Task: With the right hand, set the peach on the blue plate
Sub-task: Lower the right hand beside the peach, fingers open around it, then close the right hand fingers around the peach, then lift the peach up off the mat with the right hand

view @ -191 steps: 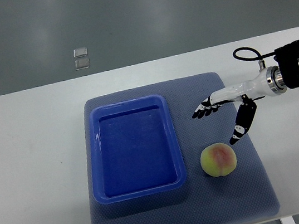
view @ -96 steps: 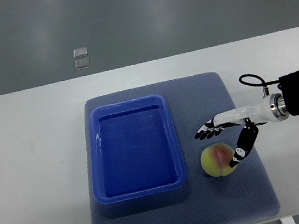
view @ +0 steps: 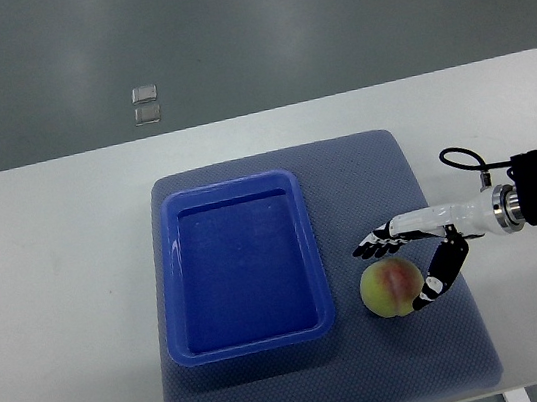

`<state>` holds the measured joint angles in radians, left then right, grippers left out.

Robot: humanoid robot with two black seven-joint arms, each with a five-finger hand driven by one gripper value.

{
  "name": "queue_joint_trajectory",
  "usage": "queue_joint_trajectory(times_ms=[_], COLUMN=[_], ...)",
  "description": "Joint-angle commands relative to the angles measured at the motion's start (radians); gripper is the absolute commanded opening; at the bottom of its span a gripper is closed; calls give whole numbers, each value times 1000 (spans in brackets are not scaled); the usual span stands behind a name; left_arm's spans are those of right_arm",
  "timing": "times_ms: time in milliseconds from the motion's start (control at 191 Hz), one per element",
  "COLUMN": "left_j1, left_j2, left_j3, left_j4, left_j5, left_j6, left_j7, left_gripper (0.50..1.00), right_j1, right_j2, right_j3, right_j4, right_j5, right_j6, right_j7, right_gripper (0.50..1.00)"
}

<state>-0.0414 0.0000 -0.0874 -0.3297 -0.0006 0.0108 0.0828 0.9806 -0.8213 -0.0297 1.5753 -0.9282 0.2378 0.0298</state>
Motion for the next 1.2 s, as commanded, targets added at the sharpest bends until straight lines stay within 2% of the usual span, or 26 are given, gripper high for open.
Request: queue_joint_trajectory(times_ms=[0,288,423,627,674,721,727,774,805,810,821,826,831,836,842,847,878,925,957,1066,1197], left_j1=[0,0,0,0,0,0,0,0,0,0,0,0,0,0,0,0,0,0,0,0,0], left_j2=[0,0,0,0,0,0,0,0,0,0,0,0,0,0,0,0,0,0,0,0,0], left_j3=[0,0,0,0,0,0,0,0,0,0,0,0,0,0,0,0,0,0,0,0,1], left_j4=[1,1,0,1,1,1,1,1,1,1,1,1,1,1,1,1,1,1,1,0,0], left_j5=[-1,-1,-1,-1,-1,-1,-1,-1,-1,-1,-1,-1,-1,-1,-1,-1,-1,-1,-1,-1,-1], left_j6=[1,1,1,1,1,1,1,1,1,1,1,1,1,1,1,1,1,1,0,1,1], left_j7=[0,0,0,0,0,0,0,0,0,0,0,0,0,0,0,0,0,0,0,0,0], left_gripper=[1000,1000,1000,1000,1000,1000,1000,1000,1000,1000,1000,1000,1000,1000,1000,1000,1000,1000,1000,1000,1000], right_j1=[-25,-76,-106,-137,-148,-148,-154,-155,-157,-157,-157,-158,-158,-158,-158,-158,-160,-158,-155,-134,-11], right_j2=[4,7,10,13,27,27,34,36,37,37,37,37,37,39,39,39,39,39,37,18,-39], right_j3=[4,36,40,67,79,79,82,82,82,83,83,82,82,82,82,83,83,83,86,143,225], right_j4=[-1,-5,-8,-20,-21,-21,-23,-29,-34,-34,-34,-35,-35,-35,-35,-35,-35,-35,-35,-32,-32], right_j5=[-6,-12,-51,-69,-70,-70,-70,-70,-70,-70,-70,-72,-72,-74,-74,-74,-78,-80,-78,-70,-54], right_j6=[-25,-55,-57,-57,-57,-57,-58,-58,-58,-58,-58,-58,-58,-58,-58,-58,-60,-60,-58,-23,83], right_j7=[13,27,35,44,44,44,44,44,44,44,44,44,44,44,44,44,44,42,42,41,32], right_gripper=[926,926,866,862,823,823,789,748,703,681,680,652,652,619,619,589,548,533,501,500,500])
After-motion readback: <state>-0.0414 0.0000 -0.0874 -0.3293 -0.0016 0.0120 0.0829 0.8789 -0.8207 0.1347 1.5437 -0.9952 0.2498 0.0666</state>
